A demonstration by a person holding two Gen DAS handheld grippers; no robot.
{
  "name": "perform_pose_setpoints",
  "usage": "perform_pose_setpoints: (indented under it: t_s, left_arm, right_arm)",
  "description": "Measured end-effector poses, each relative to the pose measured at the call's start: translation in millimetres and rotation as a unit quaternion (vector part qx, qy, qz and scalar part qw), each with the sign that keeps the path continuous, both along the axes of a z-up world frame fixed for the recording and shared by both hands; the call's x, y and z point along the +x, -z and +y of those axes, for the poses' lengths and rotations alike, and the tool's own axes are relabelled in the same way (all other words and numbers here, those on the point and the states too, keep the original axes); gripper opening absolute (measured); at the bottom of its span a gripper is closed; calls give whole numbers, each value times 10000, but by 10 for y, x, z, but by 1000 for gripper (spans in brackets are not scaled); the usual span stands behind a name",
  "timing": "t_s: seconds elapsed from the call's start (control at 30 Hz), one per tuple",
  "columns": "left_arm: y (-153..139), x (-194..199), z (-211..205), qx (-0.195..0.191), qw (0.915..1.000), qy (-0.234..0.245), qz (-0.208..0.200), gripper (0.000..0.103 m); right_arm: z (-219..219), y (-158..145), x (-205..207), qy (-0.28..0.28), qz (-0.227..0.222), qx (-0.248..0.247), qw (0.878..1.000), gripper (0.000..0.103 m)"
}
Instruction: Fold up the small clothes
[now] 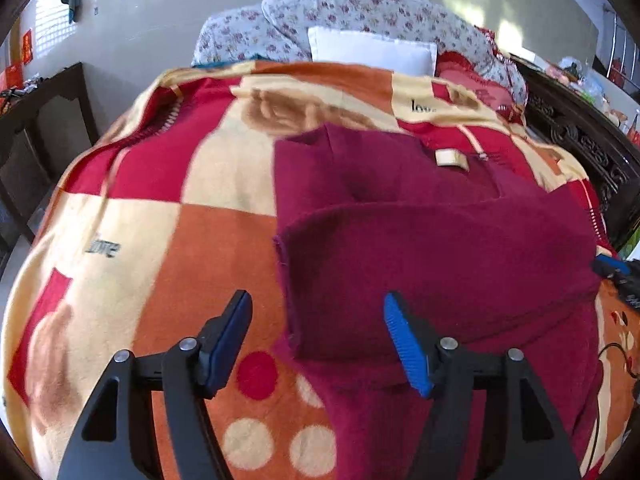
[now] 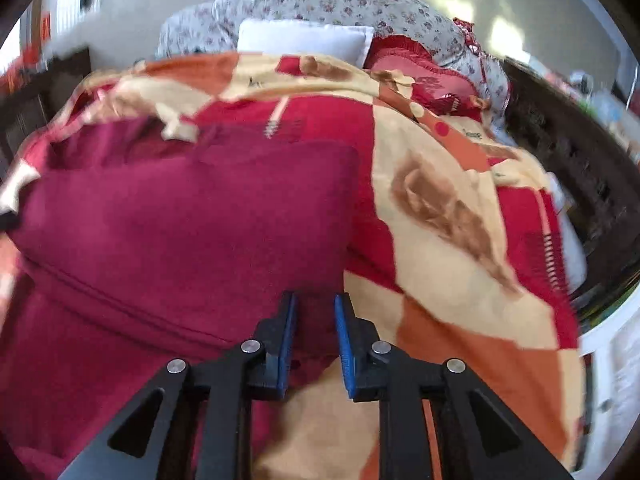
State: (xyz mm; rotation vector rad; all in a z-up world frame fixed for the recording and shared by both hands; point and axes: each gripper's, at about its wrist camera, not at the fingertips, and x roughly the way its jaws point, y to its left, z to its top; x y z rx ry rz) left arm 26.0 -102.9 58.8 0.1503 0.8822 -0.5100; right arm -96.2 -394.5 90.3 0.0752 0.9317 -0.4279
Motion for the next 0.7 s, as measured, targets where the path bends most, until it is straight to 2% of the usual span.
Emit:
perform_pose_setpoints:
  t_s: [0.13, 0.17, 0.27, 0.3, 0.37, 0.4, 0.43, 0.47, 0.53, 0.63, 0.7]
  left_arm:
    - [160, 94, -45, 54, 9998, -108, 181, 68]
    - [186, 110, -44, 41, 9996, -137, 231, 68]
    - [242, 129, -25, -7, 9990, -267, 350, 72]
    - [232, 101, -12, 10, 9989, -278, 365, 72]
    - [183, 35, 18, 48, 9991, -233, 339, 72]
    - [136, -29, 43, 55, 9994, -197, 267, 72]
    - [95, -85, 66, 75, 9996, -175, 204, 72]
    - [49, -156, 99, 91, 9997, -159, 148, 72]
    - [1, -245, 157, 21, 9998, -155, 137, 72]
    - [-8, -376, 196, -66, 9994, -141, 320, 73]
    - [-23, -503, 206, -162, 9989, -59, 446, 73]
  right_arm:
    - [248, -179, 3, -465, -267, 90, 9985, 27]
    - [303, -148, 45, -534, -210, 100, 9983, 29]
    - [324, 132, 217, -466, 321, -98, 9983, 30]
    - [300, 182, 229, -443, 330, -43, 9985, 30]
    - [337, 100, 159, -410, 238, 18, 9989, 34]
    - [380, 33, 106, -477, 179, 166, 9986, 37]
    - [448, -45, 22, -650, 62, 519, 9965, 44]
    - [552, -116, -82, -910, -56, 962, 9912, 56]
    - [837, -199, -247, -1548, -31, 1475, 9769, 68]
    - [1386, -181, -406, -2614, 278, 1843, 9471, 72]
    - [1611, -78, -418, -2857, 578, 2042, 9345, 72]
